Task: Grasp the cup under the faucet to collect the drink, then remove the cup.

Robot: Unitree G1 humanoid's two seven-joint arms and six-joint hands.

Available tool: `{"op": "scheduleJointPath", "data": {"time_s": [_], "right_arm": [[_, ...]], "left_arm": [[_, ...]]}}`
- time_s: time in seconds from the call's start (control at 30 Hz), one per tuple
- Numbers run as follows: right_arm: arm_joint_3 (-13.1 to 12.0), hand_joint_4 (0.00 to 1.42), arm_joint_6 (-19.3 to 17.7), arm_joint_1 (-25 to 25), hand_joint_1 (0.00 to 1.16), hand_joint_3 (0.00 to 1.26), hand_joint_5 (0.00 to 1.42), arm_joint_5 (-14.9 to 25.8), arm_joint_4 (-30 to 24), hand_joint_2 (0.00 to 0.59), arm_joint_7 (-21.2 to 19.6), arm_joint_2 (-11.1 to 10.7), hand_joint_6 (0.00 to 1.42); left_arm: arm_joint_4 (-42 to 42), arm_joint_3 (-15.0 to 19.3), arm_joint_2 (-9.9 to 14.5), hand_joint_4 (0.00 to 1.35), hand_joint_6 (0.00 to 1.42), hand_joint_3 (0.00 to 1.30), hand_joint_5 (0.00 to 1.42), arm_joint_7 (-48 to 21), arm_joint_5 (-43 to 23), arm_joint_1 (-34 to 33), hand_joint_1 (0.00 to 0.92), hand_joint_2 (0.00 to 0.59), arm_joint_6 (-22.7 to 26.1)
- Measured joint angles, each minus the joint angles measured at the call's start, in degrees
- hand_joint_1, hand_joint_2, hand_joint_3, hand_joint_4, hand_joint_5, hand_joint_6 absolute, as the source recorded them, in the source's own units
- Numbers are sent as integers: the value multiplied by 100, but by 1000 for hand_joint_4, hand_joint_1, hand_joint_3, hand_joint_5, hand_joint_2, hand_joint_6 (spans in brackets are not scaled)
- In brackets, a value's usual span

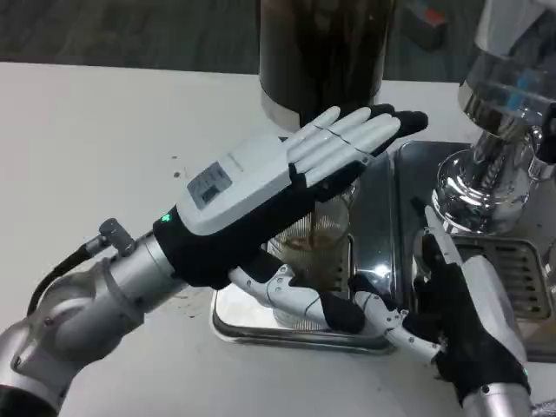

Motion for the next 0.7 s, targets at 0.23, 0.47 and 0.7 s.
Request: {"op": "scheduleJointPath", "data": {"time_s": [0.23, 0.47, 0.7], "right_arm": [[-138, 0, -145, -233, 686, 0, 0, 676, 345, 219, 443, 15, 4], [-125, 0, -185, -503, 689, 0, 0, 862, 538, 209, 609, 47, 0], [-110, 0, -251, -677, 688, 0, 0, 909, 673, 205, 700, 54, 0]], "left_arm": [[0, -5, 10, 0, 0, 0, 9, 24, -4, 1, 0, 65, 3], [0, 1, 13, 0, 0, 0, 10, 32, -7, 4, 0, 66, 13], [0, 42, 55, 0, 0, 0, 21, 34, -15, 3, 0, 75, 39]]}}
